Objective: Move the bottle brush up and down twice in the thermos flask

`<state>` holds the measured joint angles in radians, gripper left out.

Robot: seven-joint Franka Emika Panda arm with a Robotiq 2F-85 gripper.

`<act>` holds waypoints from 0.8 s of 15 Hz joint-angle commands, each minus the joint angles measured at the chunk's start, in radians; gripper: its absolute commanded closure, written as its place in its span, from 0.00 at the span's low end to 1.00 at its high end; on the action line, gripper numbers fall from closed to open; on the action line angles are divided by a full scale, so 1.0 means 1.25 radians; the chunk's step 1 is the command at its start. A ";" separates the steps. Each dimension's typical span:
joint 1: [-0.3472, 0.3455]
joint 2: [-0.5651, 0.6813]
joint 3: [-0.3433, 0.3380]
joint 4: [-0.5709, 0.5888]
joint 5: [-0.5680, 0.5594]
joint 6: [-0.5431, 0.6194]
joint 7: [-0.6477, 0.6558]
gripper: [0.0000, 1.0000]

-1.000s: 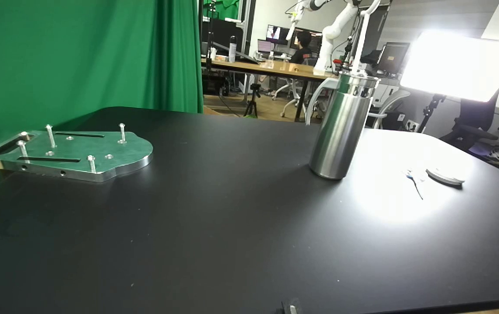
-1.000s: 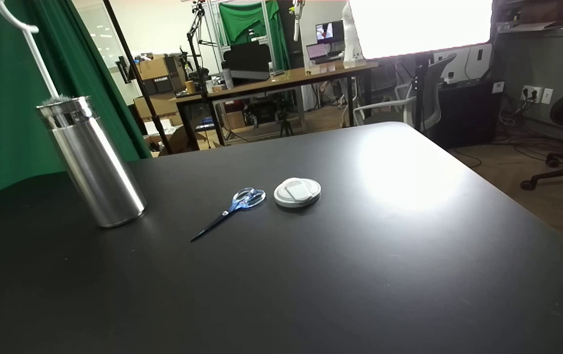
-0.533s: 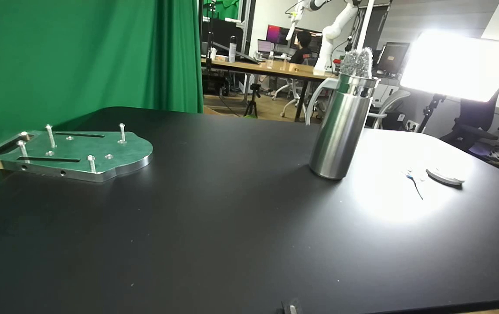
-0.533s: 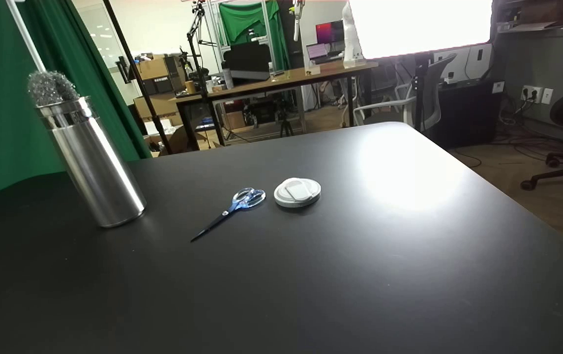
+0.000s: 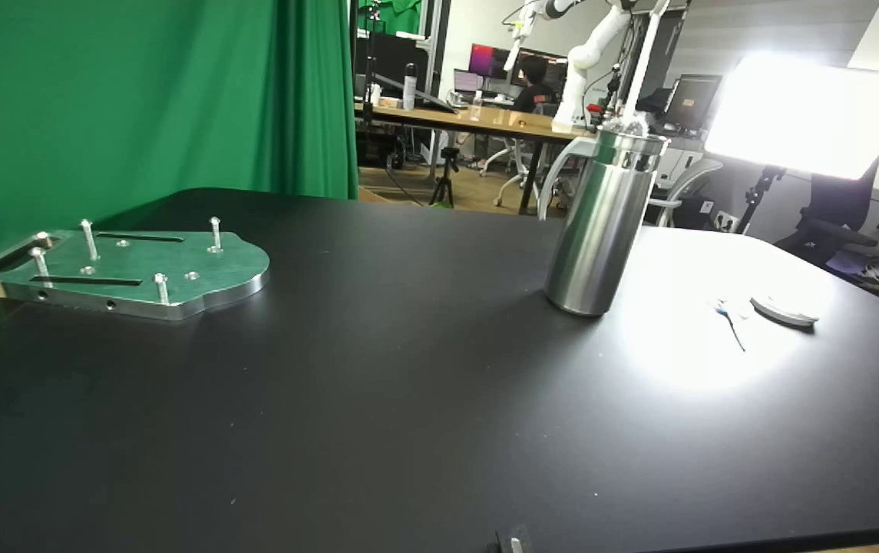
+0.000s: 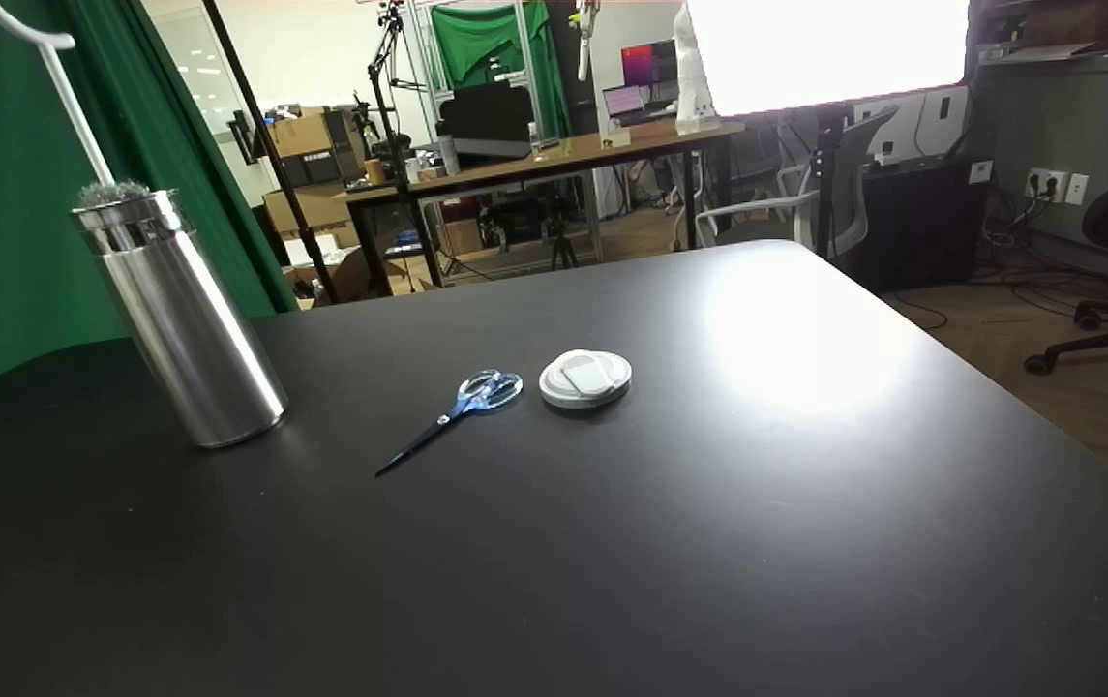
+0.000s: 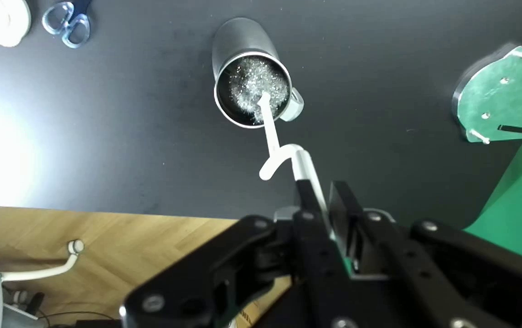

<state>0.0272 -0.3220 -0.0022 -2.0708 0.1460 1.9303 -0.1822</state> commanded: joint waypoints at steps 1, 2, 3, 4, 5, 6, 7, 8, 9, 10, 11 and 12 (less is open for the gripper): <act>0.001 0.018 -0.010 -0.012 0.009 -0.010 0.015 0.96; 0.000 0.025 -0.012 -0.018 0.010 -0.010 0.018 0.96; -0.001 0.032 -0.013 -0.023 0.010 -0.011 0.020 0.96; -0.003 0.039 -0.014 -0.028 0.010 -0.010 0.022 0.96; -0.004 0.046 -0.014 -0.033 0.010 -0.008 0.025 0.96; -0.006 0.052 -0.014 -0.039 0.009 -0.006 0.028 0.96; -0.007 0.060 -0.015 -0.045 0.009 -0.005 0.031 0.96; -0.008 0.067 -0.015 -0.051 0.009 -0.004 0.033 0.96; -0.010 0.074 -0.015 -0.059 0.008 -0.002 0.036 0.96; -0.011 0.080 -0.014 -0.066 0.006 0.001 0.039 0.96; -0.011 0.085 -0.013 -0.073 0.005 0.004 0.041 0.96; -0.012 0.092 -0.012 -0.079 0.004 0.006 0.044 0.96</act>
<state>0.0149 -0.2172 -0.0180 -2.1499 0.1462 1.9308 -0.1655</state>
